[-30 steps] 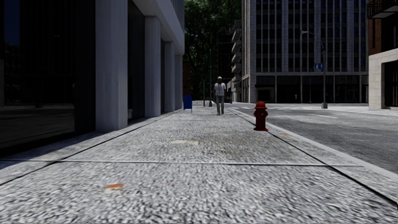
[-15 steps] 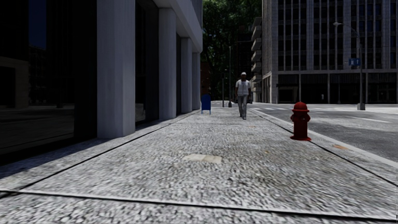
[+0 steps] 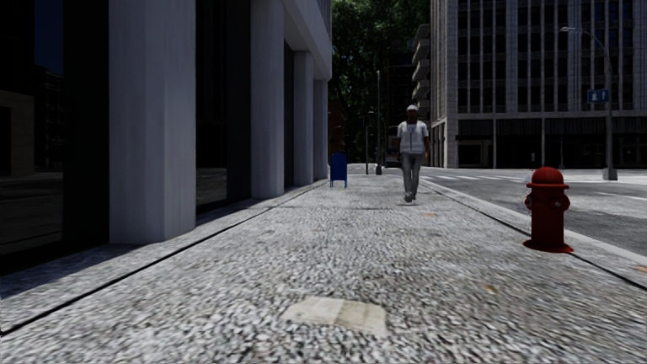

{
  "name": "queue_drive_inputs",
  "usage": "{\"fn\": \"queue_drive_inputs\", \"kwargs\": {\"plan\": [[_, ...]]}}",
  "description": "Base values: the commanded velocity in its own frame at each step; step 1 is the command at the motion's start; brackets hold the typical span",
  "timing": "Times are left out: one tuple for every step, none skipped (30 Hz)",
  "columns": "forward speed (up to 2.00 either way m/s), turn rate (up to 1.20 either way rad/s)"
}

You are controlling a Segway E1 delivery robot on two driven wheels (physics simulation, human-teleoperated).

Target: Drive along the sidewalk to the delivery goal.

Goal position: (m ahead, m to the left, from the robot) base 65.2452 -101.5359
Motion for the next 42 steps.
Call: {"fn": "queue_drive_inputs", "kwargs": {"plan": [[2.0,0.0],[2.0,0.0],[2.0,0.0],[2.0,0.0],[2.0,0.0],[2.0,0.0],[2.0,0.0],[2.0,0.0],[2.0,0.0],[2.0,0.0],[2.0,0.0],[2.0,0.0],[2.0,0.0],[2.0,0.0],[2.0,0.0],[2.0,0.0],[2.0,0.0],[2.0,0.0],[2.0,0.0],[2.0,0.0],[2.0,0.0],[2.0,0.0],[2.0,0.0],[2.0,0.0],[2.0,0.0],[2.0,0.0],[2.0,0.0],[2.0,0.0],[2.0,0.0],[2.0,0.0],[2.0,0.0],[2.0,0.0],[2.0,0.0],[2.0,0.0],[2.0,0.0],[2.0,0.0],[2.0,0.0],[2.0,0.0],[2.0,0.0],[2.0,-0.05],[1.93,-0.18],[1.62,-0.25]]}}
